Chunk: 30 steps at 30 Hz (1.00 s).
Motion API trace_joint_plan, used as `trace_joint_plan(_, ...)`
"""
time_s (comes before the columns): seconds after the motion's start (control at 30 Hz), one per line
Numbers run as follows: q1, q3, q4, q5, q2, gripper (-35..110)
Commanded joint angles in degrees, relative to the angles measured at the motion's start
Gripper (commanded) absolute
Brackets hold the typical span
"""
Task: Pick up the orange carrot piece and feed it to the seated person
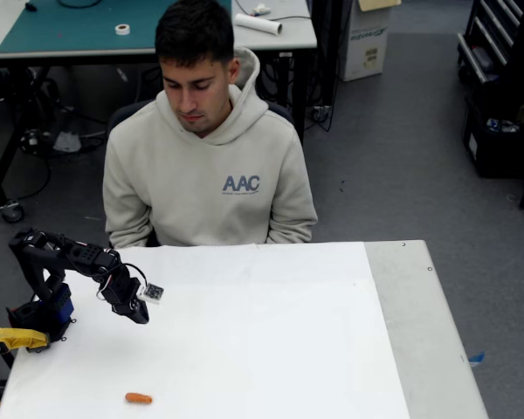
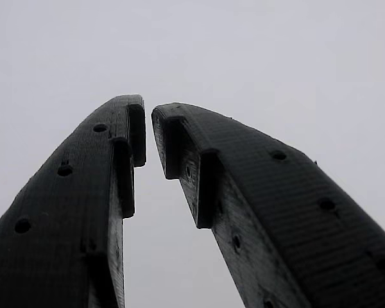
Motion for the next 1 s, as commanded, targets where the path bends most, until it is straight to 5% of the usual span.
trace_joint_plan(0.0,4.13,-6.50,0.00,-4.13,-2.37,-3)
trace_joint_plan(0.97,22.68,-29.53,-0.09,-15.64,-25.05,-3)
